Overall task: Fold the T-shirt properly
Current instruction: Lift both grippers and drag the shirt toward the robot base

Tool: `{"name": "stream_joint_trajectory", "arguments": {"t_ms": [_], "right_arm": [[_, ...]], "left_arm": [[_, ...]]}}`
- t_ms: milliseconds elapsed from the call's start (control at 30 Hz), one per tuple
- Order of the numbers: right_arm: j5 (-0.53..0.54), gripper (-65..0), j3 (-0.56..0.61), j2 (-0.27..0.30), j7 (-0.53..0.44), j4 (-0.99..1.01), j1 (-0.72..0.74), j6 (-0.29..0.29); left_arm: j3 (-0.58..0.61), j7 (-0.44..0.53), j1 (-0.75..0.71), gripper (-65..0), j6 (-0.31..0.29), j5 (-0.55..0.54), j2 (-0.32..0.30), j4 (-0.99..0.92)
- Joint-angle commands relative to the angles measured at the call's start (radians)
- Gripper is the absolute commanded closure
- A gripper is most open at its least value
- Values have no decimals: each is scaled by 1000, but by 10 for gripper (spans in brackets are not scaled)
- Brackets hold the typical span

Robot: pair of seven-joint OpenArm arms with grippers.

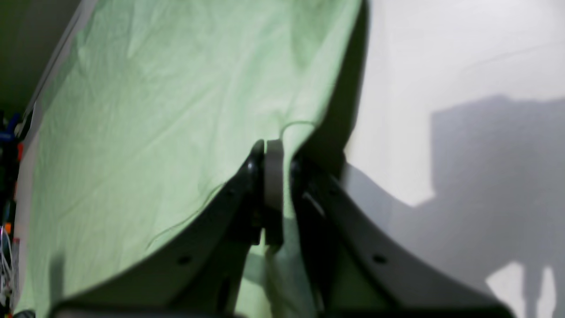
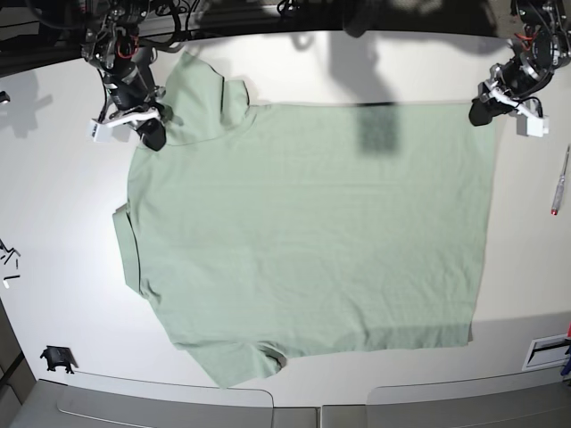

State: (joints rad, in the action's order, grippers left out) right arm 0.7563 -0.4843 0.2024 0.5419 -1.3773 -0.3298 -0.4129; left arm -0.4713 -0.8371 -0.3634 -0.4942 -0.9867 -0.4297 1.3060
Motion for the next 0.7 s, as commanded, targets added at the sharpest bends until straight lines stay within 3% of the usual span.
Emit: {"name": "stream_joint_trajectory", "arguments": {"t_ms": [0, 100, 300, 467, 667], "right_arm": [[3, 0, 0, 6, 27, -8, -4, 0], [3, 0, -3, 7, 35, -26, -24, -4], [16, 0, -72, 8, 59, -147, -129, -44], [110, 0, -160, 8, 137, -273, -254, -44], [215, 0, -249, 8, 144, -362, -414, -44]], "left_arm": [[1, -50, -14, 0, 23, 55, -11, -2], [-24, -69, -34, 0, -25, 43, -11, -1], [-156, -86, -138, 0, -34, -39, -11, 50], [-244, -136, -262, 0, -87, -152, -11, 117], [-320, -144, -395, 0, -107, -206, -11, 185]]}}
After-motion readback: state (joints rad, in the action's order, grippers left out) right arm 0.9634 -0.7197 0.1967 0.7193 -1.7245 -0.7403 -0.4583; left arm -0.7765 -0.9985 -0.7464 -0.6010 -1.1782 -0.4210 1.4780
